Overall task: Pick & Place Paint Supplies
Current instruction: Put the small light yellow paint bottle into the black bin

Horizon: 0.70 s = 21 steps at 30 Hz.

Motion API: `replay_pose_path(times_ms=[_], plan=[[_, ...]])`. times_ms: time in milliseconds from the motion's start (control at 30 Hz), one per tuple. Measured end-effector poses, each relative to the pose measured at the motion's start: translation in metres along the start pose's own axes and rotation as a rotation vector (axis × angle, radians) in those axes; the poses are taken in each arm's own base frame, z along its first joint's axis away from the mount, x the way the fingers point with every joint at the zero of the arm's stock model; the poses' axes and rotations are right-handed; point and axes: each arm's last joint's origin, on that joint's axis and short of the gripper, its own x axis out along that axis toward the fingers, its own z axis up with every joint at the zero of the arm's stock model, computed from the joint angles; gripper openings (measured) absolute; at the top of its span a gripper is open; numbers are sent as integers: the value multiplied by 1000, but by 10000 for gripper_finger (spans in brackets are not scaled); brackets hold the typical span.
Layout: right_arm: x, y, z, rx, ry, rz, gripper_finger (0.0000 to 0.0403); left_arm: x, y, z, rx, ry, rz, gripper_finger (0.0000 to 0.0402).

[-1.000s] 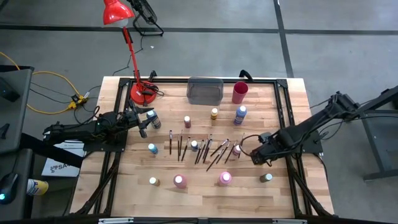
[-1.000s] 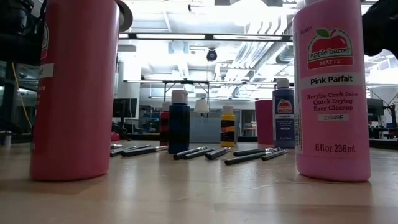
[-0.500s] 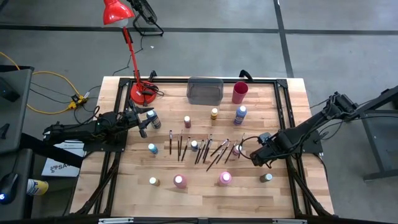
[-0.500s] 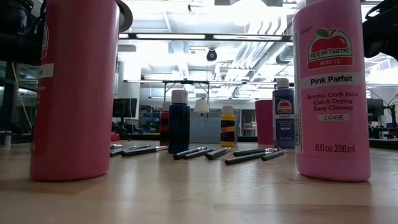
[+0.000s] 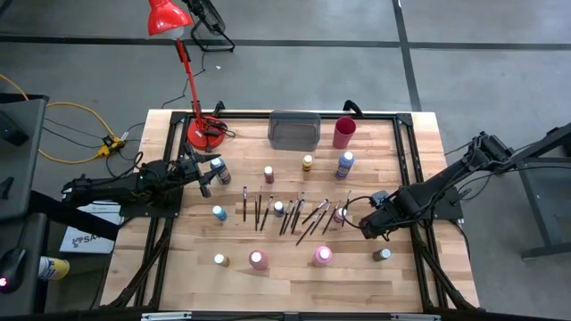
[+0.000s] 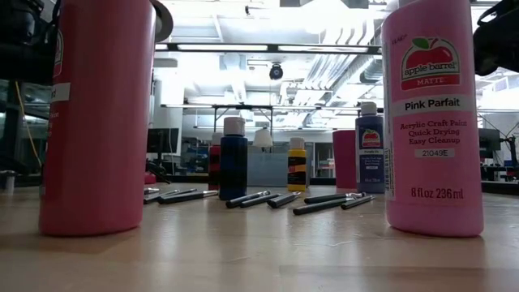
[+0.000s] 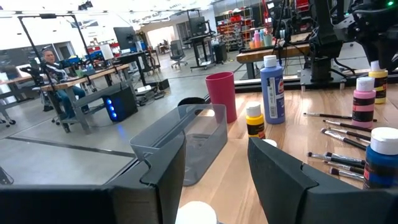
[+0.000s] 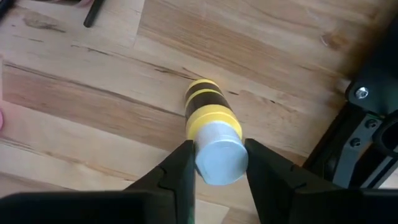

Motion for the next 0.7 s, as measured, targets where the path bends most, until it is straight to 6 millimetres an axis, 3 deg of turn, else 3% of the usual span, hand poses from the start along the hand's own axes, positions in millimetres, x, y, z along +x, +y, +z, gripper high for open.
replay_pose_path(times_ms=[267,500,700], plan=[[-31,6,3,-5,-27,86,115,0,0,0,0,0,0,171],[-88,17,16,-88,-112,223,115,0,0,0,0,0,0,171],[-133,31,45,-185,-242,328,115,0,0,0,0,-1,0,171]])
